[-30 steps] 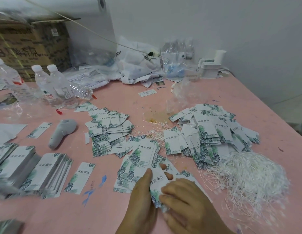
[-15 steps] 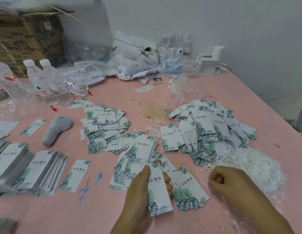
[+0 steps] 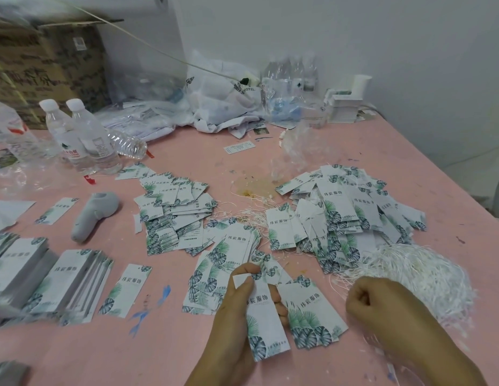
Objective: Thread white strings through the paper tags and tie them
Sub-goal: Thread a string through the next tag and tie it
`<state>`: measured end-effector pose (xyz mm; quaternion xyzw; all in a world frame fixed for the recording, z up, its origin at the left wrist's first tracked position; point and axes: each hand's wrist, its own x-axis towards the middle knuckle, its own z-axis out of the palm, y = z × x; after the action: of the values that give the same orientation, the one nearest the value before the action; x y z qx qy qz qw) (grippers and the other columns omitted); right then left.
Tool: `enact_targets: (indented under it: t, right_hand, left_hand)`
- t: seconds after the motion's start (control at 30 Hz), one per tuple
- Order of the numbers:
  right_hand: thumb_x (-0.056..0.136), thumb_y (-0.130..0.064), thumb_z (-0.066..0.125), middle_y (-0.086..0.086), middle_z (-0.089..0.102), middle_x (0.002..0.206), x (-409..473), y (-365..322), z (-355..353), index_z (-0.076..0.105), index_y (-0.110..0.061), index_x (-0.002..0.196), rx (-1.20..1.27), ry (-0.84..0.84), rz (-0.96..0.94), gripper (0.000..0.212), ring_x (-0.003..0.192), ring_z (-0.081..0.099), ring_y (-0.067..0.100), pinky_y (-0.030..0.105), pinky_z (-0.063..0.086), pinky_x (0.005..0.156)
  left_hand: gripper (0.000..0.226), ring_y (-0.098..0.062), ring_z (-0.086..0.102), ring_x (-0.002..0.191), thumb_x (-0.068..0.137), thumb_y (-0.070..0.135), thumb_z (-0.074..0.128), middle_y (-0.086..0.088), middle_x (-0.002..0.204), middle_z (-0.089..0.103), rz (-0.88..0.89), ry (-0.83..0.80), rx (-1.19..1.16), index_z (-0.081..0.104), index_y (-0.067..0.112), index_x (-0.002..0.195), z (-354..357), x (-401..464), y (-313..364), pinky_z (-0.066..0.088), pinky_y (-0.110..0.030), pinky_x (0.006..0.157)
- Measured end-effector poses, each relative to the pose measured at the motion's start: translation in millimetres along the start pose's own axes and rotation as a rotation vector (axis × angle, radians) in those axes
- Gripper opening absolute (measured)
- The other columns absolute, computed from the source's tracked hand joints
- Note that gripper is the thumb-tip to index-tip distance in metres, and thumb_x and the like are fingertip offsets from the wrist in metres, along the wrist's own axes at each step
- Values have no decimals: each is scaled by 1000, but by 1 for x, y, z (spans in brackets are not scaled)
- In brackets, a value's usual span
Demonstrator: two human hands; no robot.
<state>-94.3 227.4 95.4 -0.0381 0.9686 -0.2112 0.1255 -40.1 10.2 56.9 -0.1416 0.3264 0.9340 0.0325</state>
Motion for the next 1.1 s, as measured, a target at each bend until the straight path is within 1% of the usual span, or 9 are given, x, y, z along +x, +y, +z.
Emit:
enact_targets:
  t: [0.17,0.27,0.37,0.43,0.57,0.67,0.8,0.93,1.1]
  right_hand:
    - [89,-8,61,1,64,59,2,-8,-7,62,-15,70,511,77,-77,20,47,54,7,26,44,52]
    - [89,5,59,9,64,58,2,-18,-4,63,-3,77,812,122,-59,15,48,54,15,28,46,47]
    - [87,7,62,12,70,66,1,-25,-5,65,-5,90,1016,173,-44,13,42,50,12,21,40,34]
    - [86,2,65,10,74,73,1,-26,-5,68,-11,94,1017,221,-76,16,37,46,10,18,35,32]
    - [87,-1,66,6,75,76,-1,-34,-4,73,-21,88,959,293,-169,21,43,52,12,19,40,35]
    - [87,1,65,5,74,75,-8,-47,9,73,-31,88,931,203,-247,33,53,60,12,20,48,44]
    - [88,-3,65,2,69,69,-22,-61,36,71,-36,88,778,51,-328,34,53,62,10,20,52,50]
    - [91,-10,63,-10,69,77,-23,-64,46,61,-44,98,590,87,-429,35,59,64,12,31,55,58]
    - [89,-9,64,-12,68,77,-22,-62,48,45,-50,103,565,112,-461,47,65,63,17,37,53,66]
  left_hand:
    - [30,-31,58,60,72,-5,66,-23,79,57,-55,-50,-16,59,14,94,-3,1,0,53,-39,55]
    - [37,-30,55,59,63,-5,71,-21,80,55,-83,-107,2,58,13,93,-3,1,2,51,-37,55]
    - [36,-29,53,61,63,-4,72,-21,81,54,-122,-140,31,62,12,93,-1,-1,3,50,-36,57]
    - [35,-28,51,62,64,-4,72,-20,81,54,-147,-152,53,61,11,93,1,-2,3,48,-34,58]
    - [26,-28,55,59,67,-3,71,-21,78,55,-154,-159,82,56,5,87,3,-4,3,49,-33,55]
    - [18,-28,58,57,73,5,72,-22,77,58,-149,-158,148,56,5,81,4,-4,3,52,-33,54]
    - [19,-28,62,61,78,24,71,-24,76,62,-124,-128,253,66,7,87,1,-2,-2,56,-34,57]
    - [27,-28,66,68,80,24,70,-24,83,67,-65,-113,268,65,3,97,-3,1,-4,57,-32,59]
    - [16,-26,64,63,78,20,75,-21,78,64,24,-119,306,69,9,88,-9,2,-6,54,-30,55]
